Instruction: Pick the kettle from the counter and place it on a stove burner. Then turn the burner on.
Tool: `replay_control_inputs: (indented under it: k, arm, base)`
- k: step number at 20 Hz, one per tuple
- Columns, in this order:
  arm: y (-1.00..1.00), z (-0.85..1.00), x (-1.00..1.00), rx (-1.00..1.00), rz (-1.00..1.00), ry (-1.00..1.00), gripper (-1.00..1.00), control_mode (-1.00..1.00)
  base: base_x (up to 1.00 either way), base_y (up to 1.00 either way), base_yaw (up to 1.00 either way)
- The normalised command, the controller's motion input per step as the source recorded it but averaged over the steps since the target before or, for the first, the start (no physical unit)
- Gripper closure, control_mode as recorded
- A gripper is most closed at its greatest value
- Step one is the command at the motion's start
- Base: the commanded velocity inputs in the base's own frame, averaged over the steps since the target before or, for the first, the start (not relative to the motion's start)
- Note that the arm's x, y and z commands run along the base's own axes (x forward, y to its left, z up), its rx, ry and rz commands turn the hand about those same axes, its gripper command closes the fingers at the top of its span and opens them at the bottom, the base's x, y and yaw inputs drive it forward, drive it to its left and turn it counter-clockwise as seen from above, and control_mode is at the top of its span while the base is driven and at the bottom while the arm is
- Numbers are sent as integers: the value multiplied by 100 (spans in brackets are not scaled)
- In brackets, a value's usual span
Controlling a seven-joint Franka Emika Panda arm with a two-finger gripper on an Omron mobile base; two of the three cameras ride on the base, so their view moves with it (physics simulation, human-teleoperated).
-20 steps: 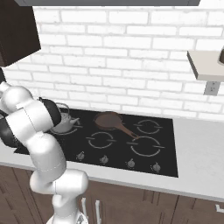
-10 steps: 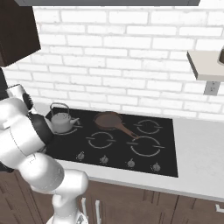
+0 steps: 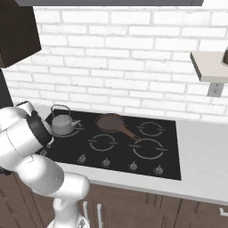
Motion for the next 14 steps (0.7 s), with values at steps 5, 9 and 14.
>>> replay_control_inputs:
  k: [5,9,14]
  arm:
    - [7,-30,0,22,3,-1,-100,-100]
    - [1,-16,0,0,0,0,-100,-100]
    - [0,-12,-49,0,0,0,-100,-100]
  base:
    - [0,0,0]
    - [0,0,0]
    - [0,0,0]
